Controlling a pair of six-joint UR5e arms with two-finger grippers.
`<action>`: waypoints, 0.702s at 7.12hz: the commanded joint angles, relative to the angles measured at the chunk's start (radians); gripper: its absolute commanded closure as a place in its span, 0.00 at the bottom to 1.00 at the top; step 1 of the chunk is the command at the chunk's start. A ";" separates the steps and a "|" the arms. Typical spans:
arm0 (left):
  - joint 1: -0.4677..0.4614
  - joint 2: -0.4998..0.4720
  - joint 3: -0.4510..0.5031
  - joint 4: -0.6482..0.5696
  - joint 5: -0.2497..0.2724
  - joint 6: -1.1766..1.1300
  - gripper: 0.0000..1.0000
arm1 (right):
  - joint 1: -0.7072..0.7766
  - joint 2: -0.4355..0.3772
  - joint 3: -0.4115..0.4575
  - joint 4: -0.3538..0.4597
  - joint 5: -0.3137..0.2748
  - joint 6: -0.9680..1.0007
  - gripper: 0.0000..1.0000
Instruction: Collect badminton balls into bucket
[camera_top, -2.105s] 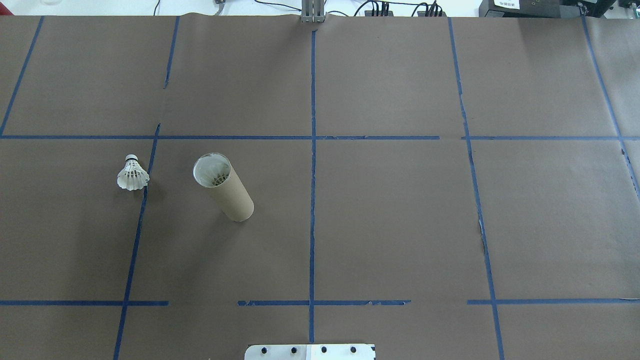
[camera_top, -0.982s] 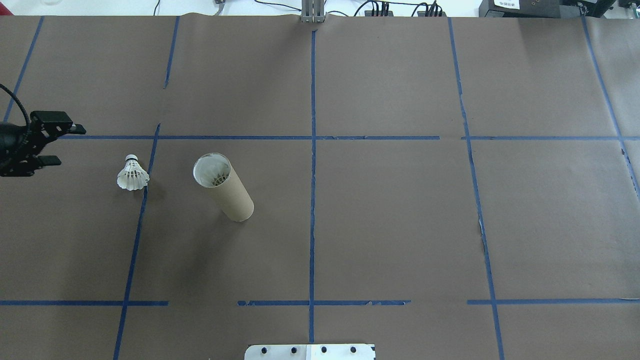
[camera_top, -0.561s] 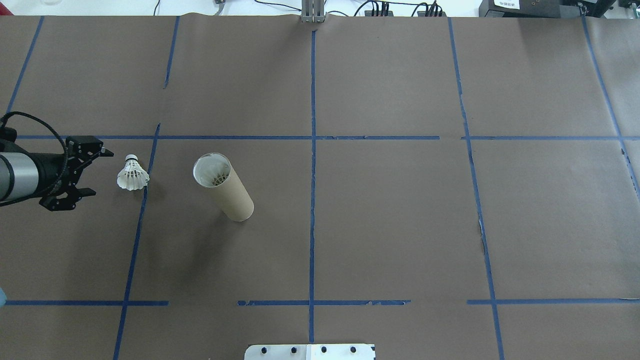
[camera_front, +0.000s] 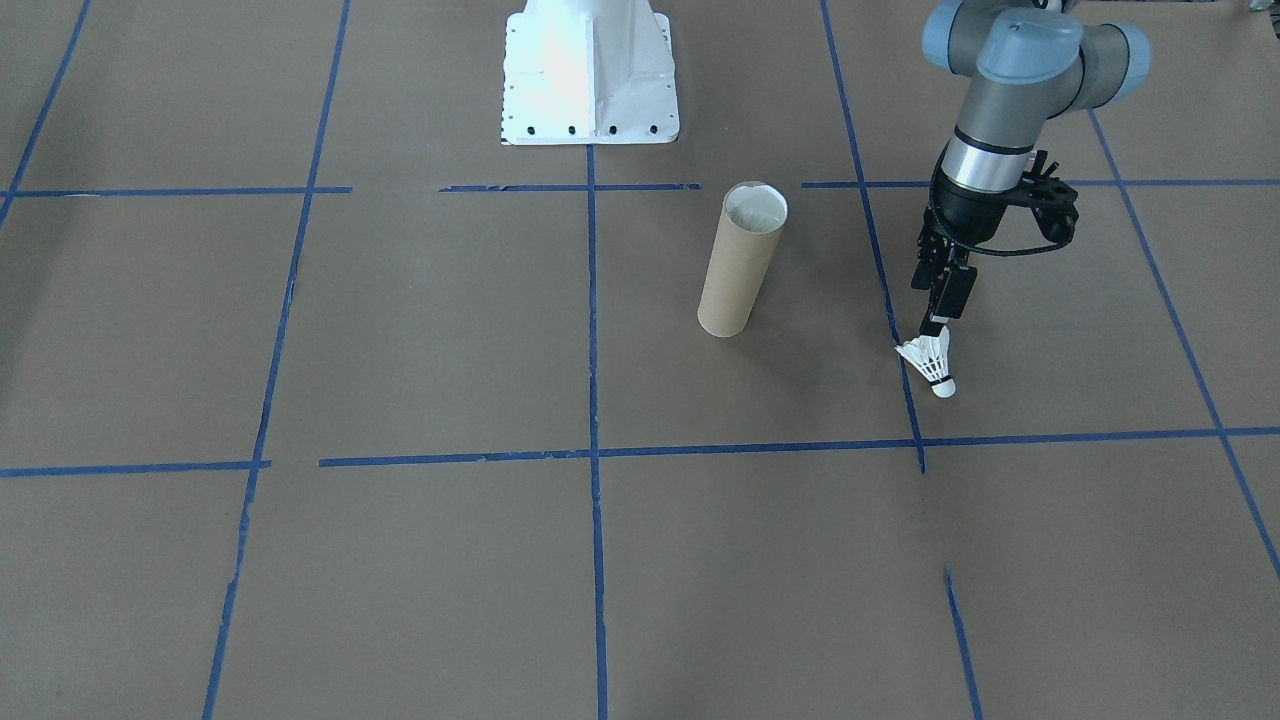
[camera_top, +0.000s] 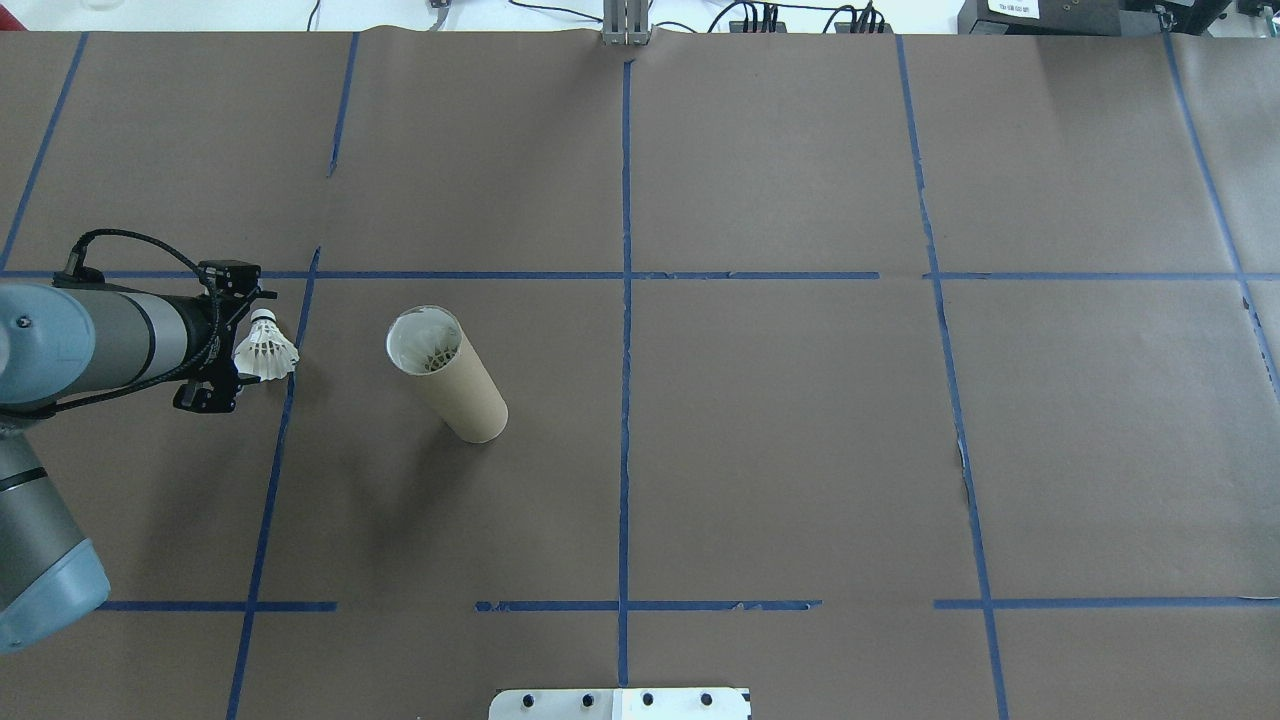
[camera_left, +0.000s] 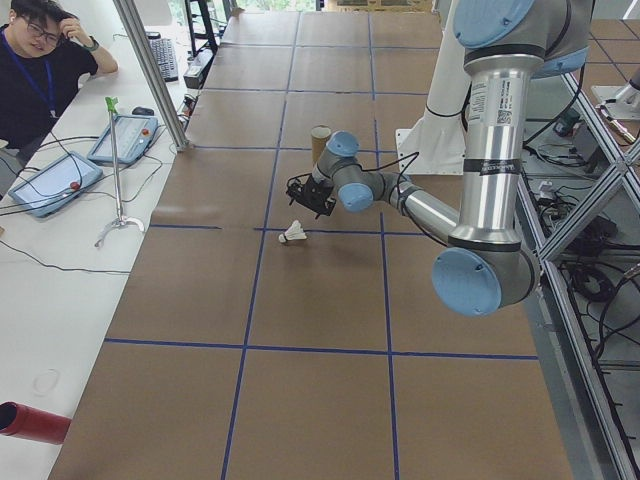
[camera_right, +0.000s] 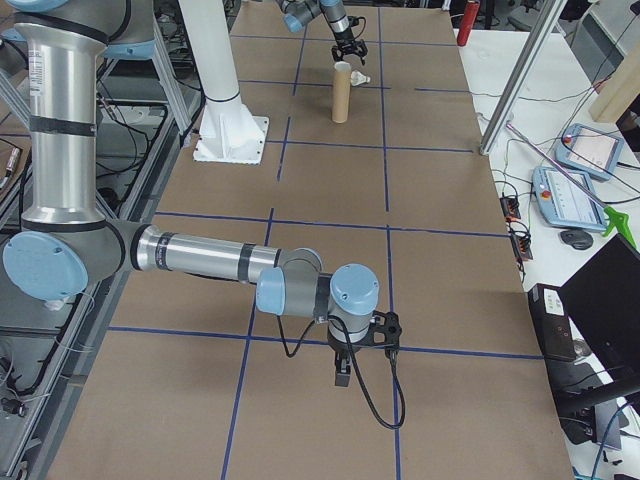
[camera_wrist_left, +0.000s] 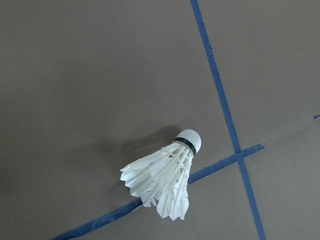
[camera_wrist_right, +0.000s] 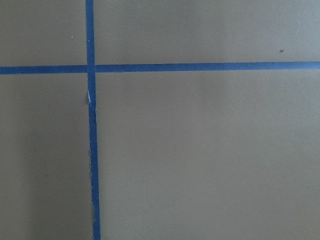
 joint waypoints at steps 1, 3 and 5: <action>0.001 -0.017 0.052 0.021 0.074 -0.069 0.00 | 0.000 0.001 0.000 0.000 0.000 0.000 0.00; 0.003 -0.046 0.097 0.019 0.075 -0.092 0.00 | 0.000 0.001 0.000 0.000 0.000 0.000 0.00; 0.003 -0.069 0.112 0.019 0.075 -0.093 0.00 | 0.000 0.001 0.000 0.000 0.000 0.000 0.00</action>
